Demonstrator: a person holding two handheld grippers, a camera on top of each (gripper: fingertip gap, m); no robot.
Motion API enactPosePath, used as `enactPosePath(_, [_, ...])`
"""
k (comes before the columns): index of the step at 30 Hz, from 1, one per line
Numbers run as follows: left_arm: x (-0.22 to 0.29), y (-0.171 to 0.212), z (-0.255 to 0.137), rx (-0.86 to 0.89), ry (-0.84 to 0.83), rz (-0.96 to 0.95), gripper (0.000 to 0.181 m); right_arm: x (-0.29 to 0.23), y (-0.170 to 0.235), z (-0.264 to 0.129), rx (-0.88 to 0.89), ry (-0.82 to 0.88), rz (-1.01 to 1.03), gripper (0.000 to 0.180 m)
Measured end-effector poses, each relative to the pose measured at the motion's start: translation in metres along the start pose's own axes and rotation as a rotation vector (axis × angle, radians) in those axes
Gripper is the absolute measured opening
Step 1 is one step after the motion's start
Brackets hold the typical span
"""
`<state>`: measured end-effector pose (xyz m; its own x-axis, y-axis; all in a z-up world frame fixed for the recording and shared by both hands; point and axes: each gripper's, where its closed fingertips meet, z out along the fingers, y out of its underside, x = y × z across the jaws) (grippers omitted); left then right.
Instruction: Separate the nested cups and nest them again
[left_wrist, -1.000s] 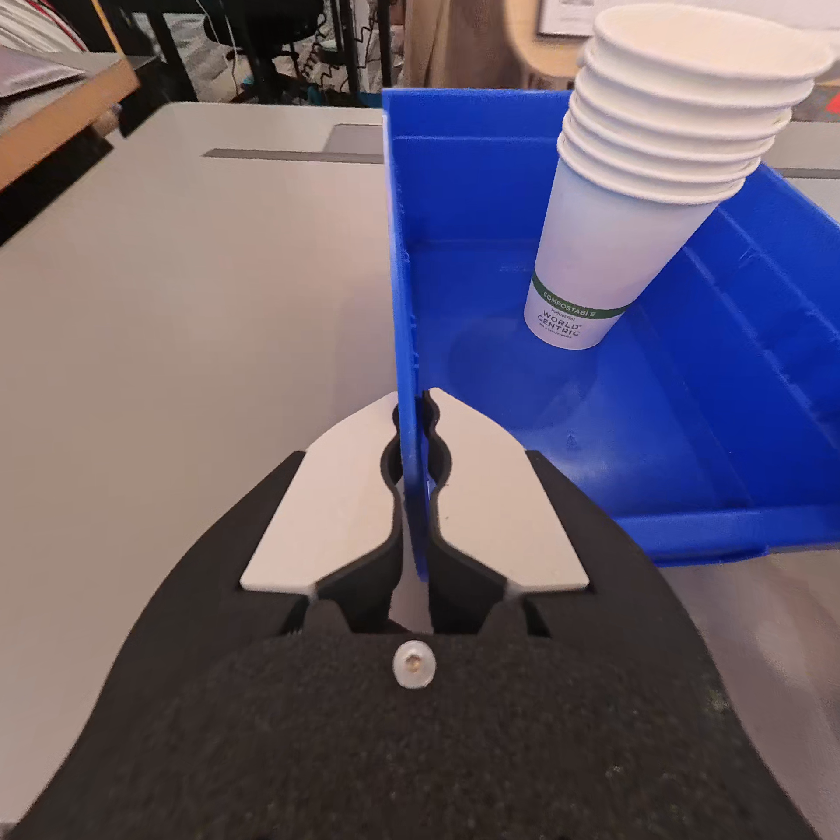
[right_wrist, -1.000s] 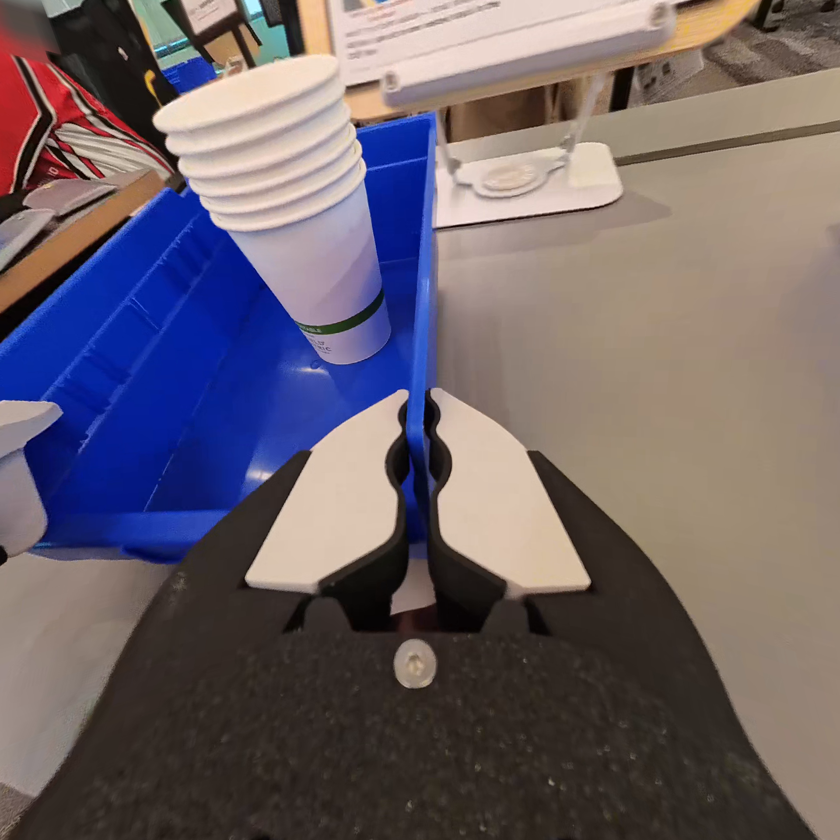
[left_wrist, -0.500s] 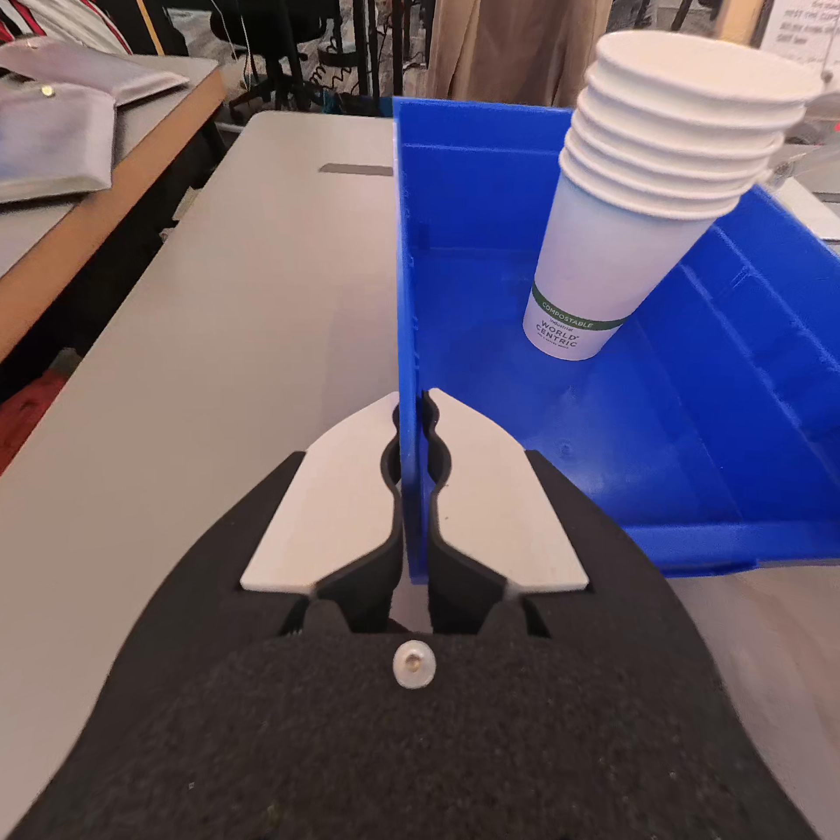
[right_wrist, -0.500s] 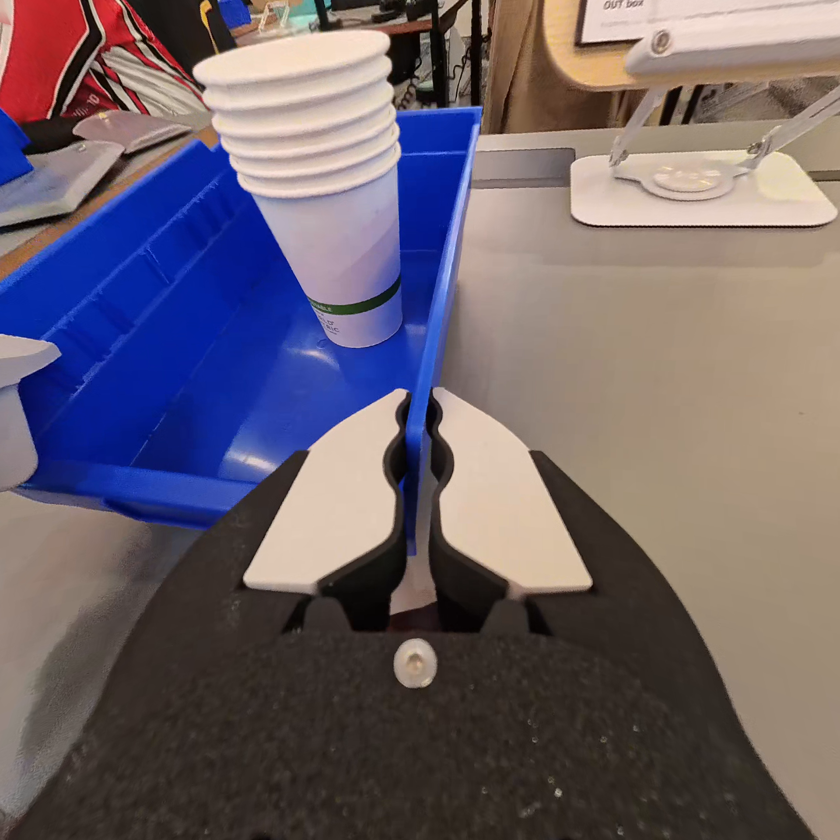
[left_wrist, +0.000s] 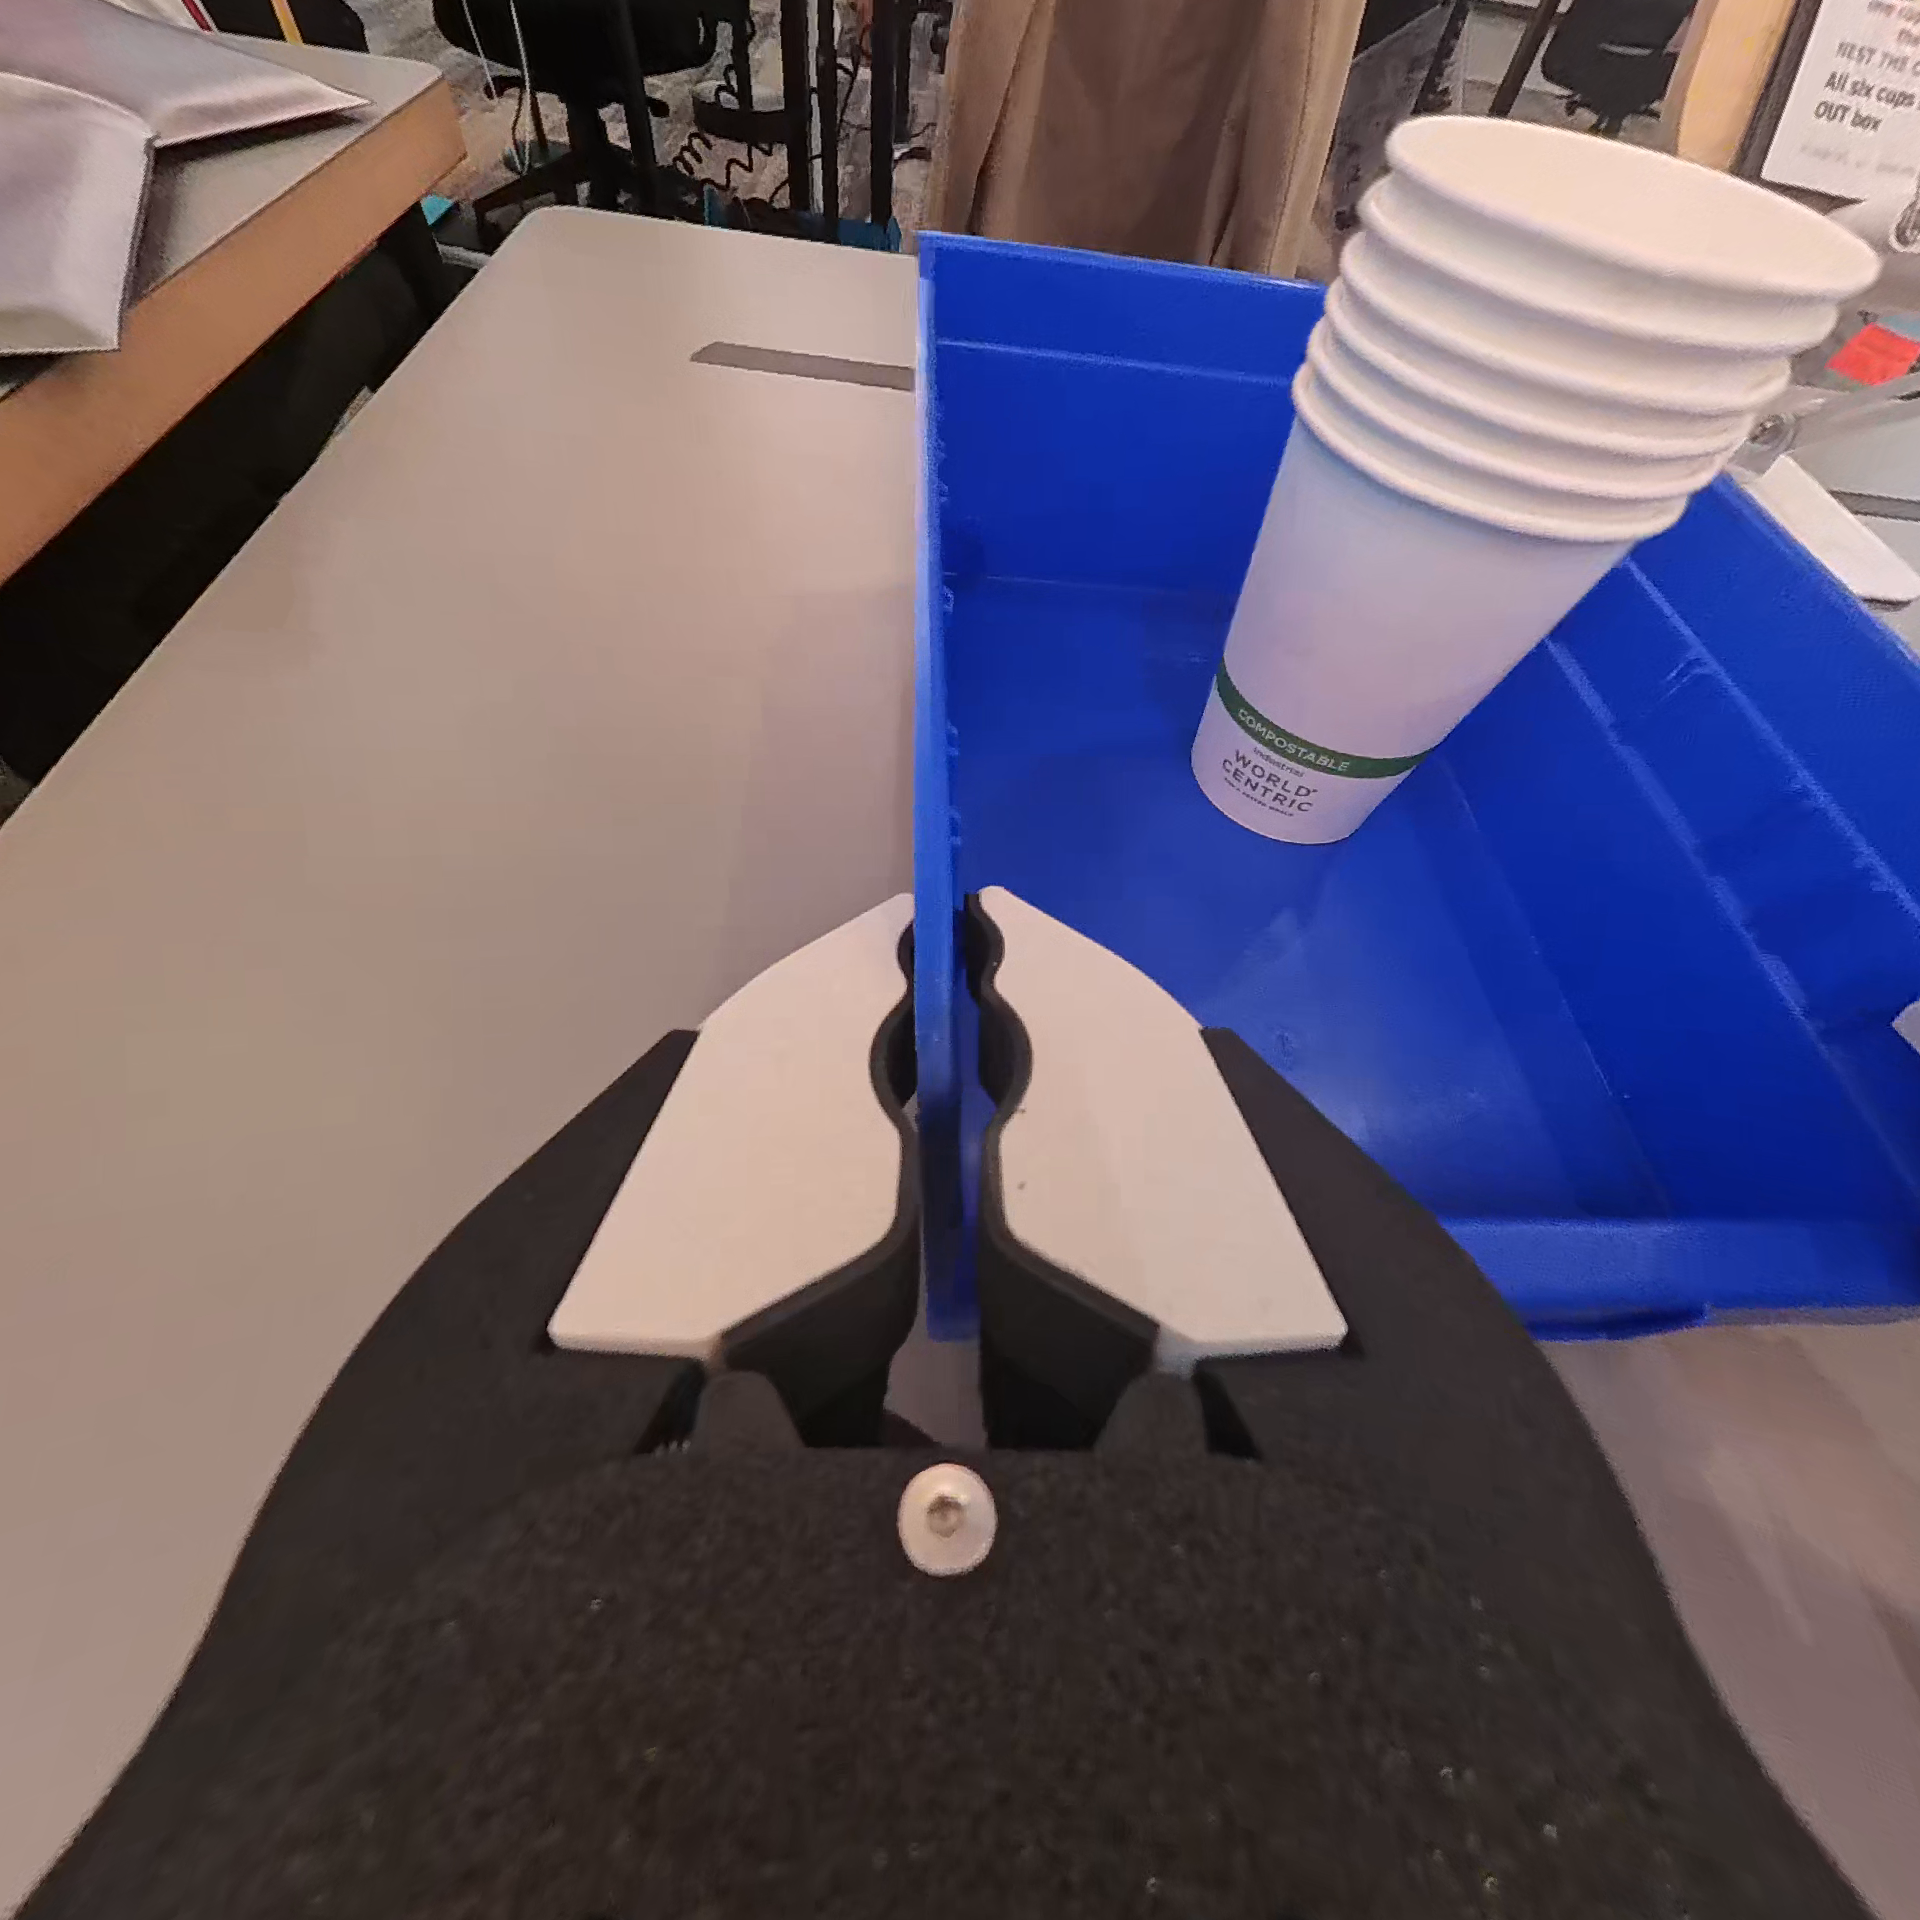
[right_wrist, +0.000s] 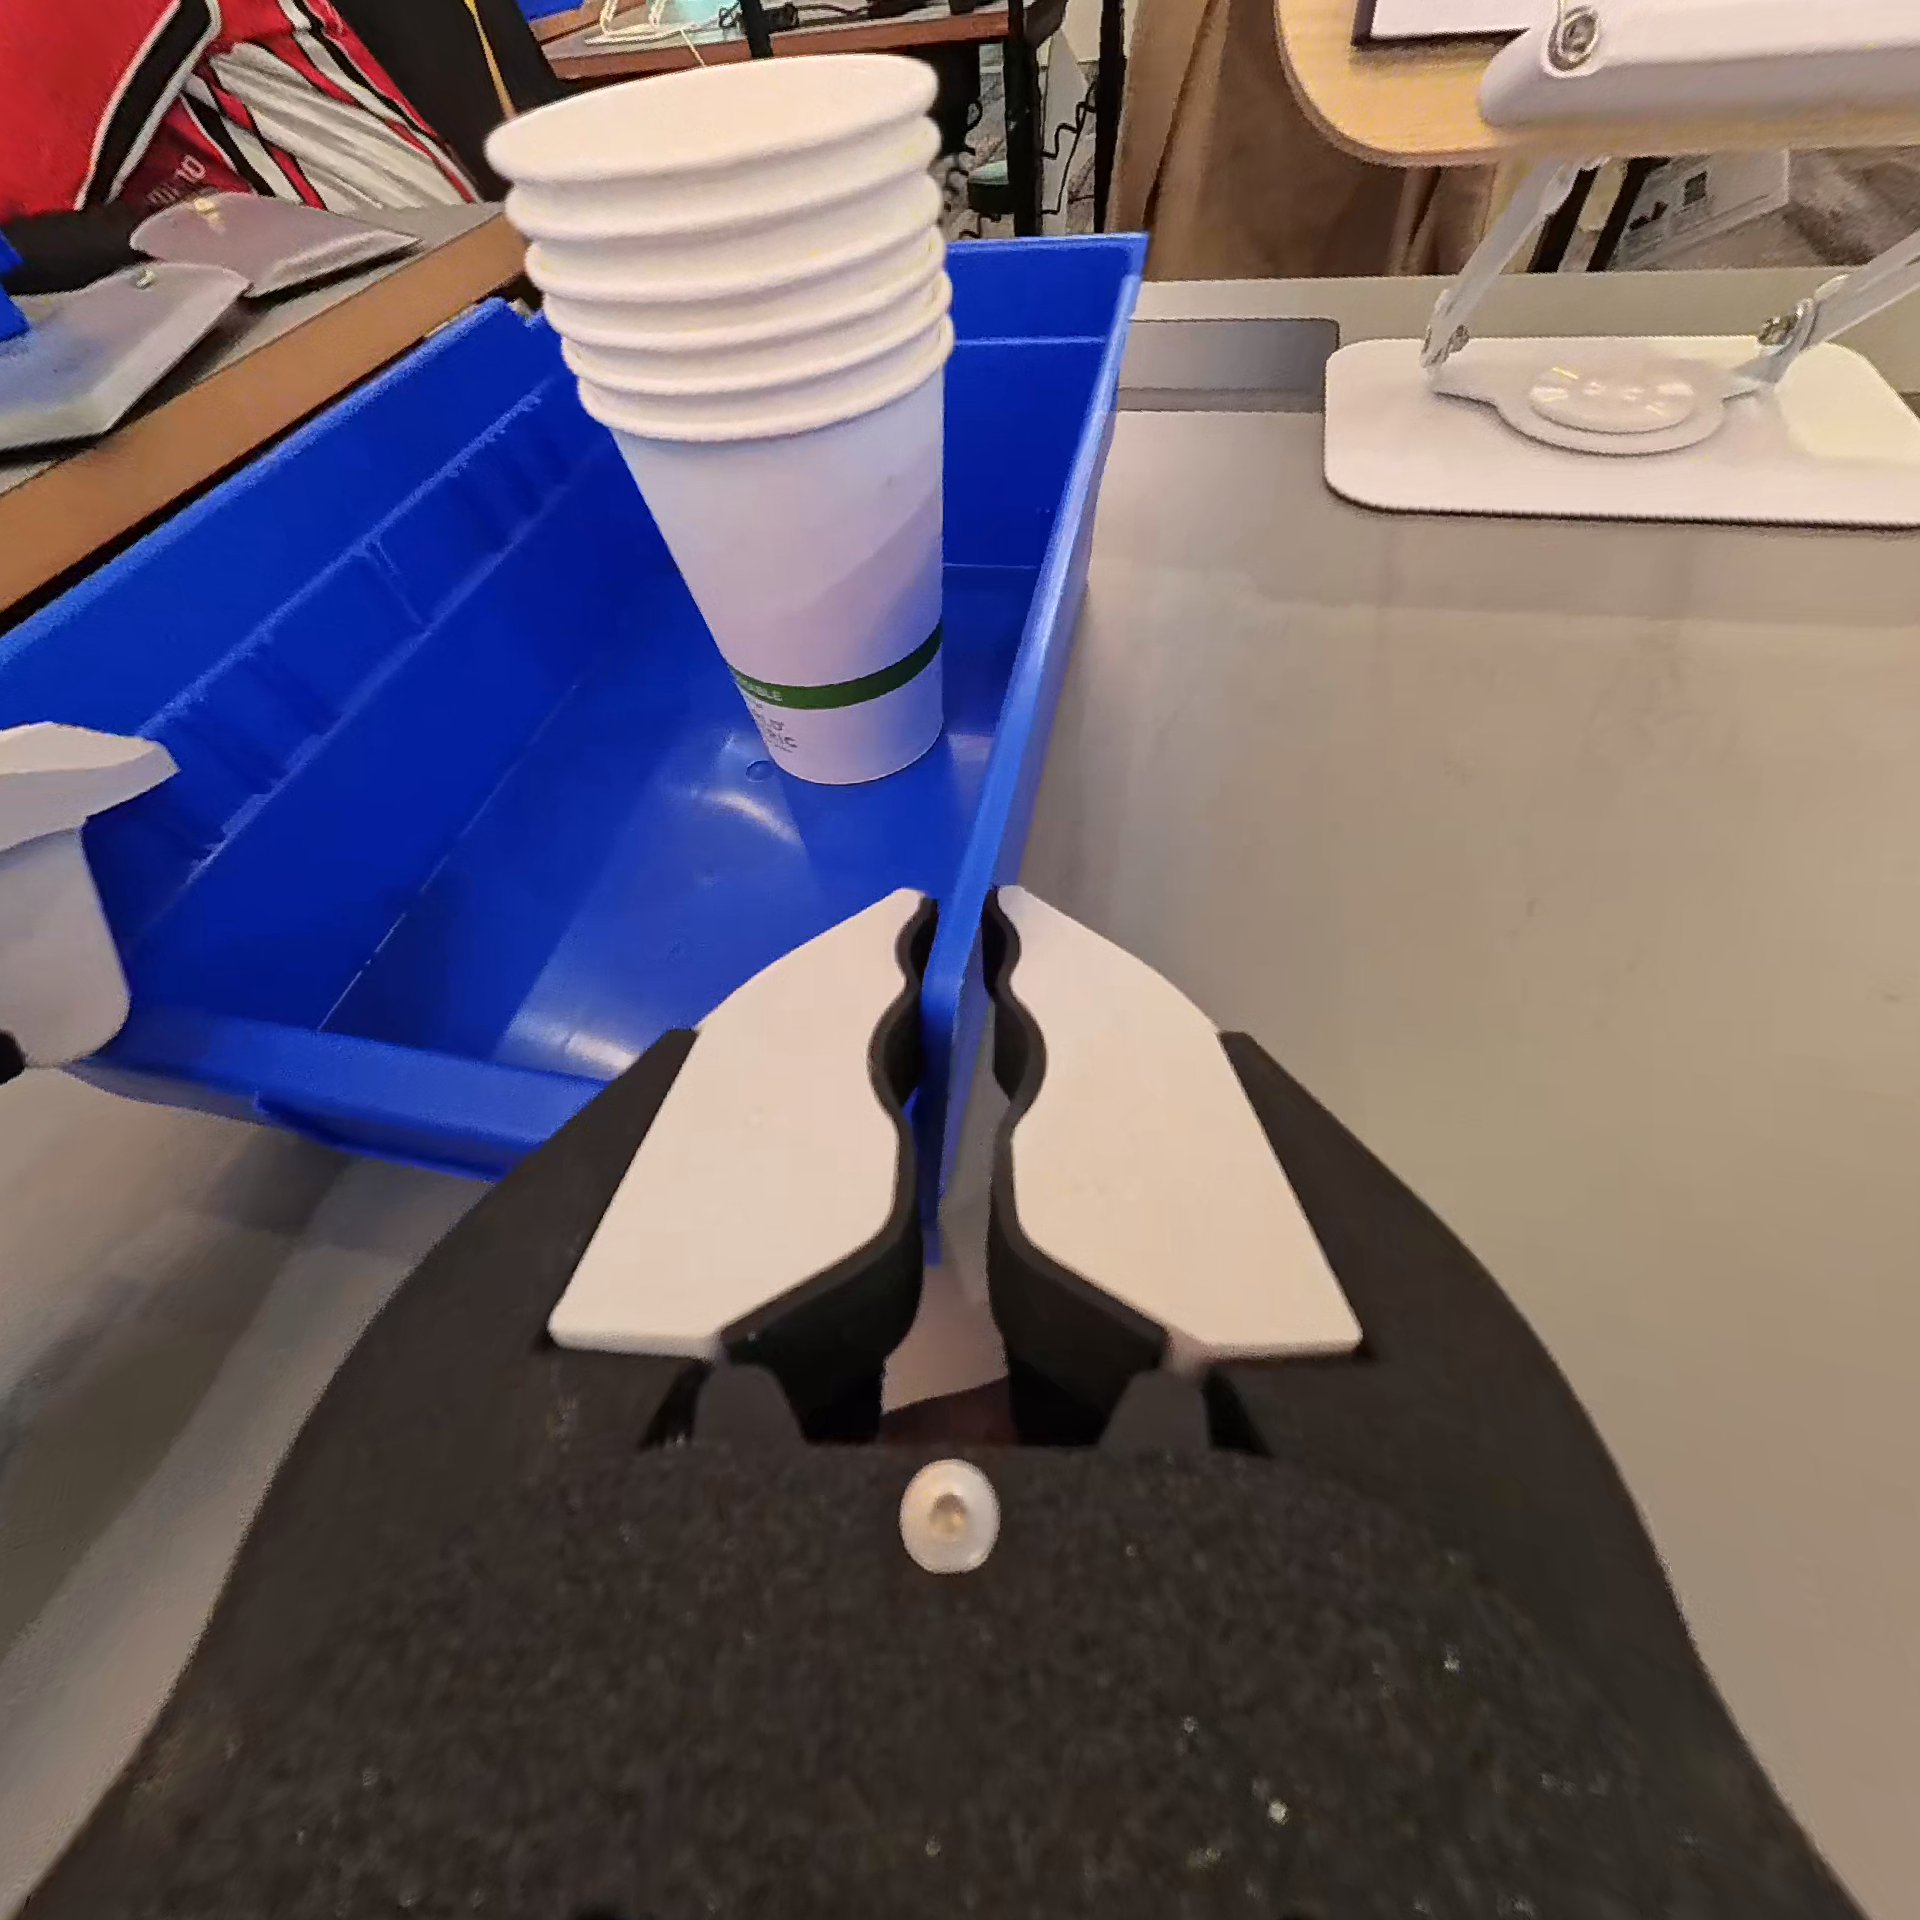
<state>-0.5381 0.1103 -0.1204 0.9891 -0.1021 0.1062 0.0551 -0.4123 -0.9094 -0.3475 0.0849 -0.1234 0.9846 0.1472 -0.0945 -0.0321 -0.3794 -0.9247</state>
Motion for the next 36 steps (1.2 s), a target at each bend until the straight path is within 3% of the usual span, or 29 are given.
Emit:
enactPosePath(2, [0.001,-0.001,0.003,0.002,-0.001,-0.014,0.008,0.0,-0.001,-0.001,0.002,-0.044,-0.019,0.012])
enactPosePath(4, [0.0,0.001,-0.004,-0.007,-0.026,-0.06,0.067,0.012,-0.011,-0.012,0.059,-0.069,-0.087,0.038])
enactPosePath(5, [-0.005,0.0,-0.014,0.003,-0.067,-0.08,0.074,0.014,-0.016,-0.025,0.074,-0.143,-0.086,0.046])
enactPosePath(8, [0.001,-0.015,-0.064,0.136,-0.077,-0.158,0.074,0.028,-0.035,-0.1,0.187,-0.412,-0.135,0.051])
enactPosePath(11, [0.057,-0.022,-0.103,0.206,0.052,-0.154,0.076,0.098,-0.045,-0.16,0.285,-0.4,-0.251,0.044])
enactPosePath(14, [0.131,-0.008,-0.119,0.199,0.152,-0.055,0.077,0.181,-0.049,-0.185,0.295,-0.367,-0.199,0.044])
enactPosePath(18, [0.204,0.016,-0.122,0.199,0.208,0.085,0.07,0.265,-0.053,-0.188,0.283,-0.277,-0.127,0.047])
enactPosePath(22, [0.201,-0.003,-0.107,0.236,0.11,0.139,0.064,0.306,-0.058,-0.168,0.271,-0.212,-0.095,0.049])
enactPosePath(28, [0.196,-0.009,-0.069,0.178,0.139,0.026,0.067,0.3,-0.05,-0.143,0.212,-0.267,-0.135,0.054])
enactPosePath(33, [0.213,0.012,-0.057,0.143,0.17,0.029,0.068,0.301,-0.035,-0.151,0.232,-0.262,-0.147,0.054])
enactPosePath(36, [0.224,0.004,-0.05,0.144,0.171,0.071,0.069,0.314,-0.021,-0.153,0.207,-0.238,-0.114,0.055])
